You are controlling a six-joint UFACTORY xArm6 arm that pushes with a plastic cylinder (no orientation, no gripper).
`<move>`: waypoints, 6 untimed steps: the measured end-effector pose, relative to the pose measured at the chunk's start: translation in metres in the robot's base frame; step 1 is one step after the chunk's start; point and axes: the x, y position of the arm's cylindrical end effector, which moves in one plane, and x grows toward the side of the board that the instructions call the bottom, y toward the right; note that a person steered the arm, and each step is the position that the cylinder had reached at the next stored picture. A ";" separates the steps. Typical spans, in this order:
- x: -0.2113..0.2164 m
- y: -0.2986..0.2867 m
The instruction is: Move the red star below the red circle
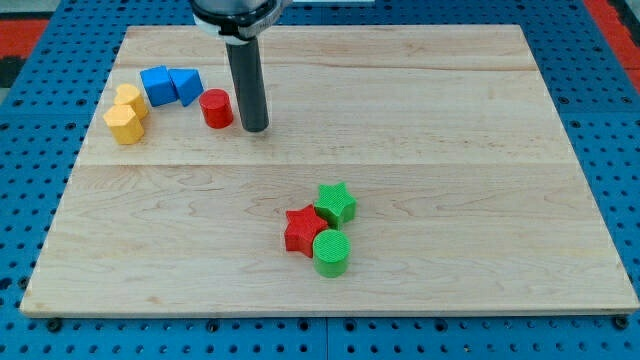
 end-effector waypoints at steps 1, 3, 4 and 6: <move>0.041 -0.026; 0.128 -0.048; 0.165 -0.012; 0.176 0.076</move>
